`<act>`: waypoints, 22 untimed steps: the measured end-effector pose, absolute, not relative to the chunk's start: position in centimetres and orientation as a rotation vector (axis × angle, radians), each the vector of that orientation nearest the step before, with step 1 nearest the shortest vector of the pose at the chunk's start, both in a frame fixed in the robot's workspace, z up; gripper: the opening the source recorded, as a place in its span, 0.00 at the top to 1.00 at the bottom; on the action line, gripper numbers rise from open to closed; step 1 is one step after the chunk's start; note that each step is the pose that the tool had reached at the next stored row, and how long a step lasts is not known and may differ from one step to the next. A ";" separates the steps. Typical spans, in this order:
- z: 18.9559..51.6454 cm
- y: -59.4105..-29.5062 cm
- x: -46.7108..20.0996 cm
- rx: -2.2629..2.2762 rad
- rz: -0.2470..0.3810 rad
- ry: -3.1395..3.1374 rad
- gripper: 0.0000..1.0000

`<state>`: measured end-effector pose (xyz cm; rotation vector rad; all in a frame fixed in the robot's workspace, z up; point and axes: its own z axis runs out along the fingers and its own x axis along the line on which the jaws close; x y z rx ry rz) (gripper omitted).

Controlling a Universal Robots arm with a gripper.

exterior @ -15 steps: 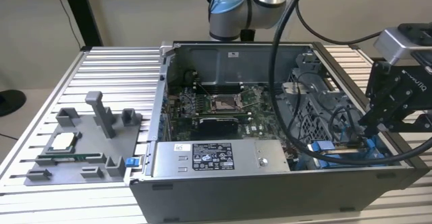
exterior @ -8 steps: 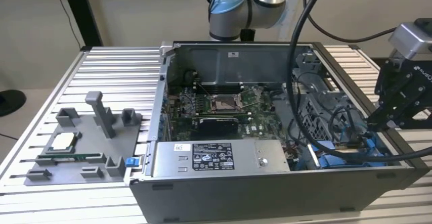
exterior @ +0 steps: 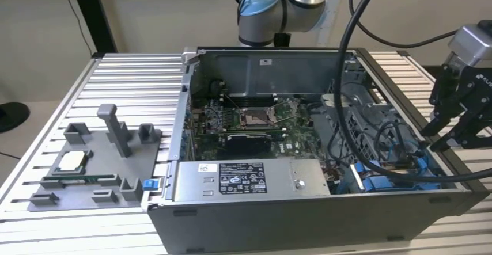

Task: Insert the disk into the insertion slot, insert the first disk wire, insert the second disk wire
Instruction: 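Insert the first disk wire, then insert the second disk wire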

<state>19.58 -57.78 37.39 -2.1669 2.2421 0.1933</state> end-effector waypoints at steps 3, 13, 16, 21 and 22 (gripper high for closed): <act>37.4 -57.7 19.7 -2.169 0.193 2.241 0.00; 36.7 -57.5 20.0 -2.208 0.194 2.208 0.00; 36.6 -57.4 20.0 -2.228 0.194 2.190 0.00; 36.4 -57.2 20.1 -2.251 0.197 2.171 0.00; 36.4 -57.2 20.1 -2.254 0.199 2.170 0.00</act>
